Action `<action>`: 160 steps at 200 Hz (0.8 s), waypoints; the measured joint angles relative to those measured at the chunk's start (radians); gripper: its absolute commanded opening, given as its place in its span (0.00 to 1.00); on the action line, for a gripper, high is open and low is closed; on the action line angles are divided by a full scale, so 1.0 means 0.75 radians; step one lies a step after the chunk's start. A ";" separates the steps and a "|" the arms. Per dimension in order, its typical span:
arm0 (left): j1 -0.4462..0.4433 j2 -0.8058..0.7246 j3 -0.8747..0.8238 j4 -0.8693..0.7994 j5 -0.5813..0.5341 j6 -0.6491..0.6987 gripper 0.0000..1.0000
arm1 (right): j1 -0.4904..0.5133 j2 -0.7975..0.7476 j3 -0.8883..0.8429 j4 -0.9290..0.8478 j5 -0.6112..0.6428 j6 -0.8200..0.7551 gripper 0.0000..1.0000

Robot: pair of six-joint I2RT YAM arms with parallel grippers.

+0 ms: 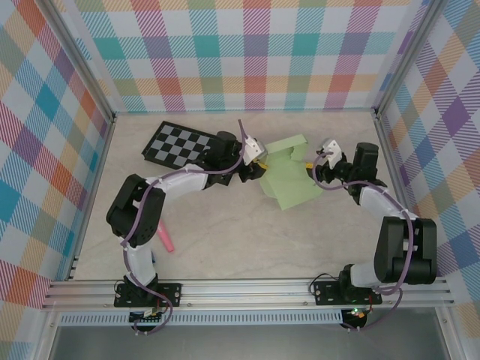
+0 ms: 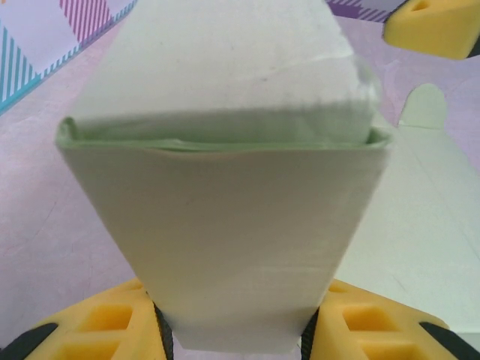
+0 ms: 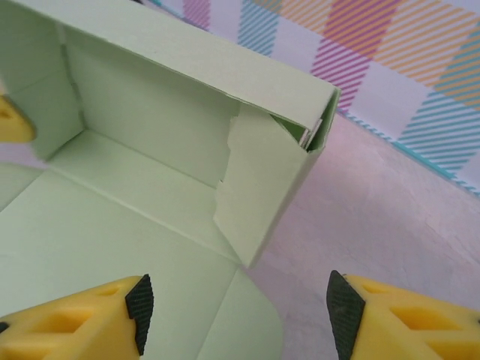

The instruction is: Fold the paper box

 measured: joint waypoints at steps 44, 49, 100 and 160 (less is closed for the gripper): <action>0.026 -0.031 0.048 -0.143 0.243 0.202 0.33 | -0.080 0.082 0.216 -0.343 -0.235 -0.183 0.69; 0.026 -0.031 0.056 -0.159 0.268 0.222 0.33 | -0.084 0.099 0.257 -0.387 -0.258 -0.205 0.69; 0.026 -0.031 0.116 -0.272 0.421 0.361 0.33 | -0.091 0.138 0.381 -0.688 -0.467 -0.447 0.69; 0.026 -0.031 0.138 -0.346 0.471 0.426 0.32 | -0.084 0.154 0.453 -0.944 -0.618 -0.671 0.57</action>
